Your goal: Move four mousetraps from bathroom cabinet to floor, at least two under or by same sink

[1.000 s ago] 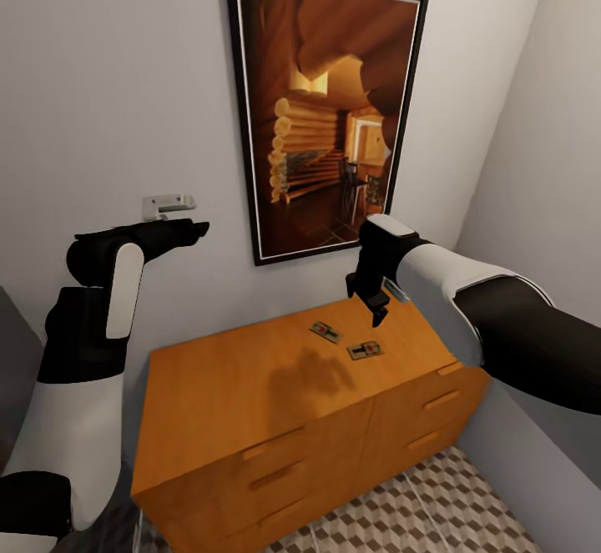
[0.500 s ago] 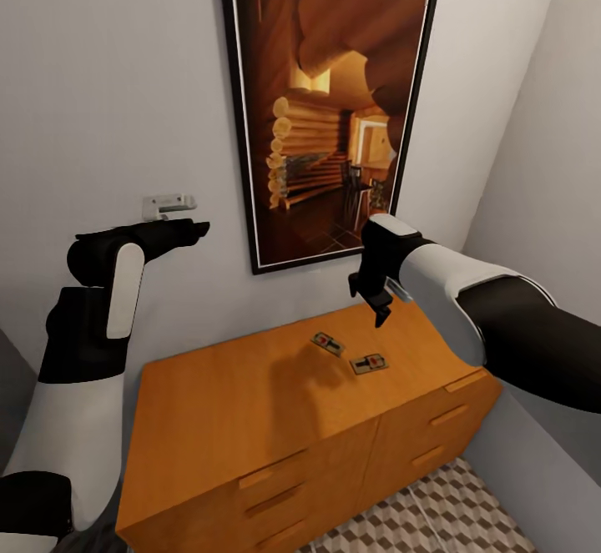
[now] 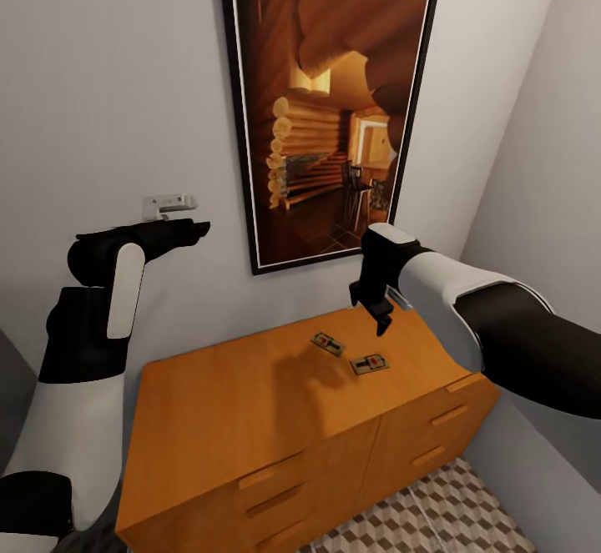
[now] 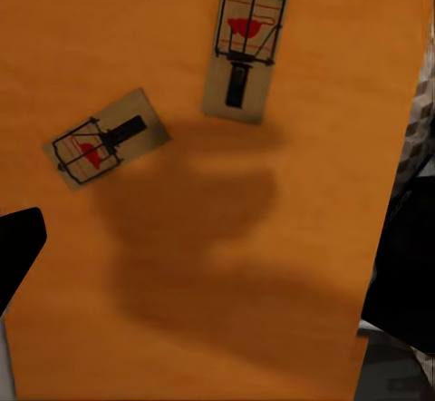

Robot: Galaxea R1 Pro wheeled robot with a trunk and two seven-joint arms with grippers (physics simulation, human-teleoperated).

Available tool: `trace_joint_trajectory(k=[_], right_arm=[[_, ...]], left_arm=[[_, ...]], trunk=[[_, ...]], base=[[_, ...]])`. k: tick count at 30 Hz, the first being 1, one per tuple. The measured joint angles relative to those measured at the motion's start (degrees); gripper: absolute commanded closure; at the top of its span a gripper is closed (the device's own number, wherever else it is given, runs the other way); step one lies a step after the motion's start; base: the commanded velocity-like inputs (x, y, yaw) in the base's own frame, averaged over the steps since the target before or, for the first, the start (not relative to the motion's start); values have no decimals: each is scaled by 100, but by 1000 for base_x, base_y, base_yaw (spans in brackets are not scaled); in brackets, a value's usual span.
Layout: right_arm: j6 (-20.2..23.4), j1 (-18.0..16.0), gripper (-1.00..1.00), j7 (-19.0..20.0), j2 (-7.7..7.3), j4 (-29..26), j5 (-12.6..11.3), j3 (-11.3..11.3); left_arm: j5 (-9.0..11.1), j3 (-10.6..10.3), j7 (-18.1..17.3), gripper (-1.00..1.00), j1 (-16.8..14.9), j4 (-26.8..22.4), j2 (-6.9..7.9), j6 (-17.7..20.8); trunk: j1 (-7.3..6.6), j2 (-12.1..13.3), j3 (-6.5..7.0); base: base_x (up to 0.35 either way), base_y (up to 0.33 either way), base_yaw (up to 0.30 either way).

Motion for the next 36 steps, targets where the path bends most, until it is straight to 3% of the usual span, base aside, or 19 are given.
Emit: trace_joint_trajectory(k=[36], right_arm=[[5, 267, -100, -100, -9, 38, -49, -26]], left_arm=[[2, 0, 0, -100, 0, 0, -1, 0]], trunk=[[0, 0, 0]], base=[[-4, 0, 0]])
